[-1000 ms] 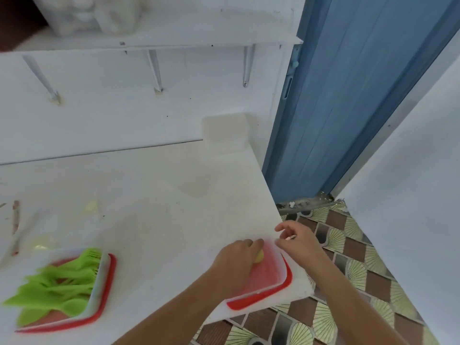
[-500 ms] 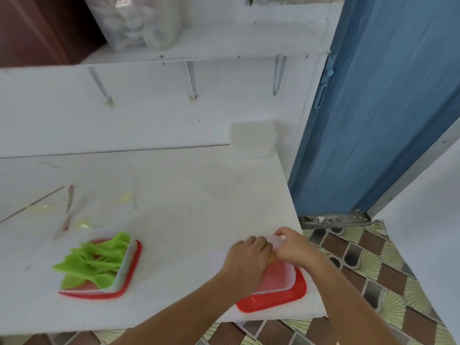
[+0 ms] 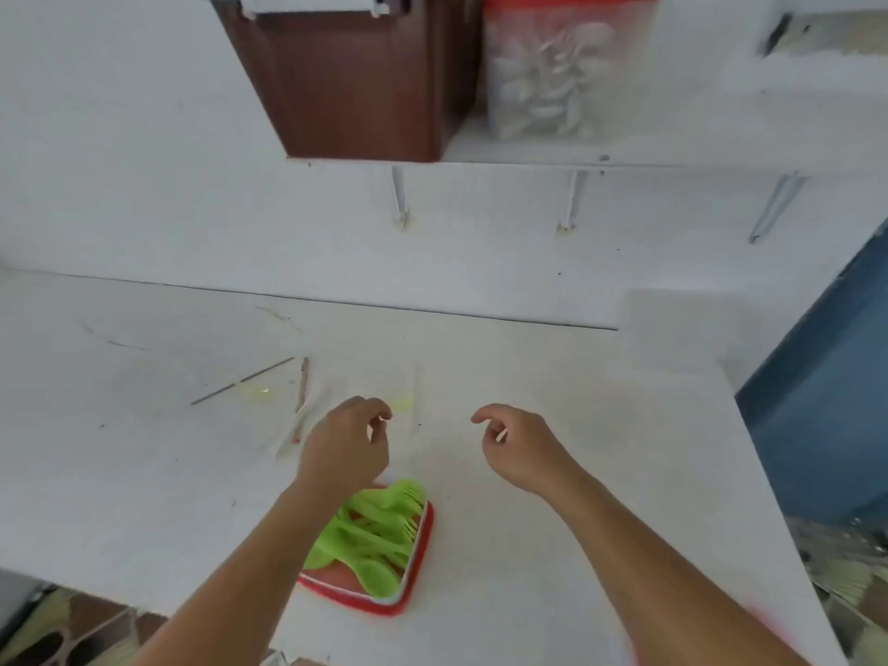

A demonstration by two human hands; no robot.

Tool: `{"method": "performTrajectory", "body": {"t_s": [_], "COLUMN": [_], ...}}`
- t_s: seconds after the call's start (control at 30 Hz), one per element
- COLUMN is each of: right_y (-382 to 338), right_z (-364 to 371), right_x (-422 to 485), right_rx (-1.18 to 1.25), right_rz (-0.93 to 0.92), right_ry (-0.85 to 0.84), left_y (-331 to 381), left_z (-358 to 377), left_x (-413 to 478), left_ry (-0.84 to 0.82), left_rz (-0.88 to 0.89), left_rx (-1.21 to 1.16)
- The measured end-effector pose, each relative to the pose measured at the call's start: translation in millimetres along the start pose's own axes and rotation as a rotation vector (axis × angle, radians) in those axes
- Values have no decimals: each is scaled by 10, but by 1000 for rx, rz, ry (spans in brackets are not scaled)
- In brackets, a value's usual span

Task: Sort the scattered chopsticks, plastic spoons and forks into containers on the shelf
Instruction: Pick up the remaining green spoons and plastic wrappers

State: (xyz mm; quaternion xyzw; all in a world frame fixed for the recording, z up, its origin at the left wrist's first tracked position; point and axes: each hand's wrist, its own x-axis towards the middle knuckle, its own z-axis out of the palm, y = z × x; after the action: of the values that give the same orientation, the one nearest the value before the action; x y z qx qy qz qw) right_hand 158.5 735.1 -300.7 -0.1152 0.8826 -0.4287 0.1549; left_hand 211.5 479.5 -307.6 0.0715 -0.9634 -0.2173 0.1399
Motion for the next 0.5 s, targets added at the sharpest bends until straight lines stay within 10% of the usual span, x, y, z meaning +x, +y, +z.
{"method": "performTrajectory", "body": {"t_s": [0.23,0.5], "right_y": [-506,-542], "right_z": [1303,1560], "right_x": [1347,1580], "right_rx": [-394,-493], "right_rz": [28,183], "right_ry": [-86,33], "left_y": [-1794,-2083], "left_z": [35,158], "left_x": [519,490], "left_ry": [-621,-423], "left_rz": [163,438], "left_rx": [286,35]}}
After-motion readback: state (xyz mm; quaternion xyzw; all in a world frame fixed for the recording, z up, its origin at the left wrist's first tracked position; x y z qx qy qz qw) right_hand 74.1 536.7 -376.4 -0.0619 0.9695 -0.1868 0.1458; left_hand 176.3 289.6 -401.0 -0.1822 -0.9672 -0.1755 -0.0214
